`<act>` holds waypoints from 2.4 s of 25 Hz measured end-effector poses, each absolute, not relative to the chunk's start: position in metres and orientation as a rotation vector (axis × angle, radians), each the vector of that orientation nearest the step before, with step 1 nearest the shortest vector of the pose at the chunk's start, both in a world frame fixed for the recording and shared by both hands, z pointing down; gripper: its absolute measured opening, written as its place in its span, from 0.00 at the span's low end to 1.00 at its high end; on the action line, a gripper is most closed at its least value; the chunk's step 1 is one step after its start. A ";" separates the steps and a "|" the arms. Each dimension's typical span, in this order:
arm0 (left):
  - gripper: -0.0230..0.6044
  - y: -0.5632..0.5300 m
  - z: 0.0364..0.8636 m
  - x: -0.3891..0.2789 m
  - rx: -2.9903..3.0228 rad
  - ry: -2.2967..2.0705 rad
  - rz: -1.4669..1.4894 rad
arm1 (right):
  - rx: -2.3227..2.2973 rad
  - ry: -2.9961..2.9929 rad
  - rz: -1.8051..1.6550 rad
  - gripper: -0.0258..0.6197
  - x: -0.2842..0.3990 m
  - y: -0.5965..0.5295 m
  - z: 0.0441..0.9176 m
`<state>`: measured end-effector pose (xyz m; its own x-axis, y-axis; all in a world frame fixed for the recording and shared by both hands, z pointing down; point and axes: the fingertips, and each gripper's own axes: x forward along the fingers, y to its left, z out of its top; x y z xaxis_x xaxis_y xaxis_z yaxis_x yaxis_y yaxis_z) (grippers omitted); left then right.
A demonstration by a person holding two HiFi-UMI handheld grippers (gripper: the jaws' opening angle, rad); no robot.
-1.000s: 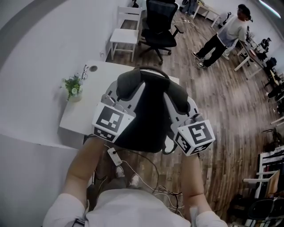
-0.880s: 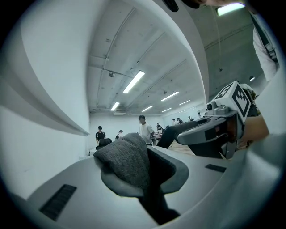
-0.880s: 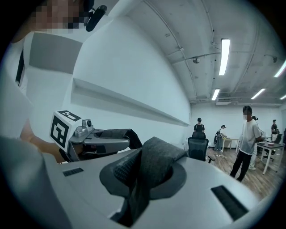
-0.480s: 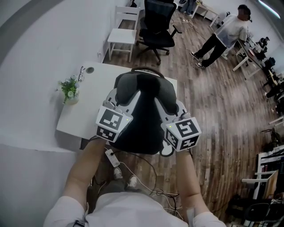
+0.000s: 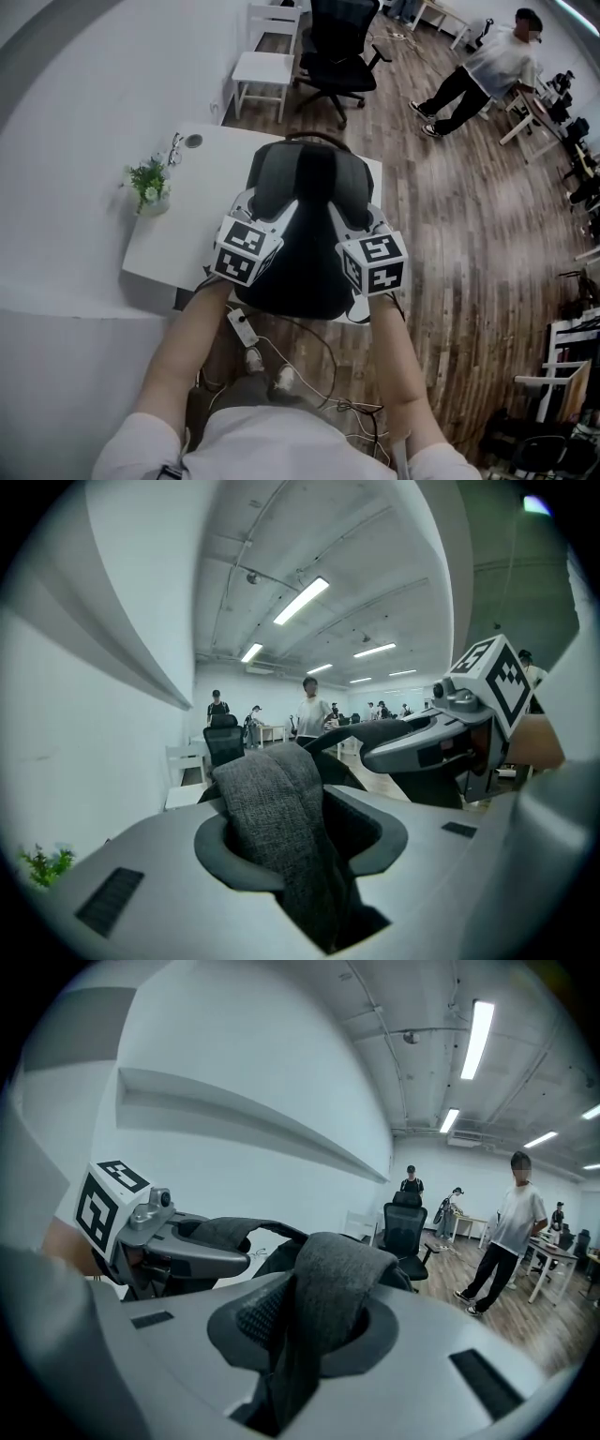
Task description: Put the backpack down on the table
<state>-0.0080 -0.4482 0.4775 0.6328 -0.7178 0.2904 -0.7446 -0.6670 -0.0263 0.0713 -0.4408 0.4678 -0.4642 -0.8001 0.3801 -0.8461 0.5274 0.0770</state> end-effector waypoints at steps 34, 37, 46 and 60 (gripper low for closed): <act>0.58 -0.505 0.548 -0.002 2.595 -1.260 0.557 | 1.505 -2.112 0.191 0.42 0.109 -0.460 0.554; 0.59 -0.502 0.547 -0.009 2.589 -1.280 0.554 | 1.500 -2.115 0.200 0.42 0.108 -0.454 0.552; 0.59 -0.474 0.540 -0.025 2.579 -1.305 0.577 | 1.492 -2.127 0.211 0.42 0.103 -0.427 0.543; 0.26 -0.382 0.492 -0.018 2.584 -1.440 0.452 | 1.595 -2.282 0.225 0.12 0.120 -0.329 0.483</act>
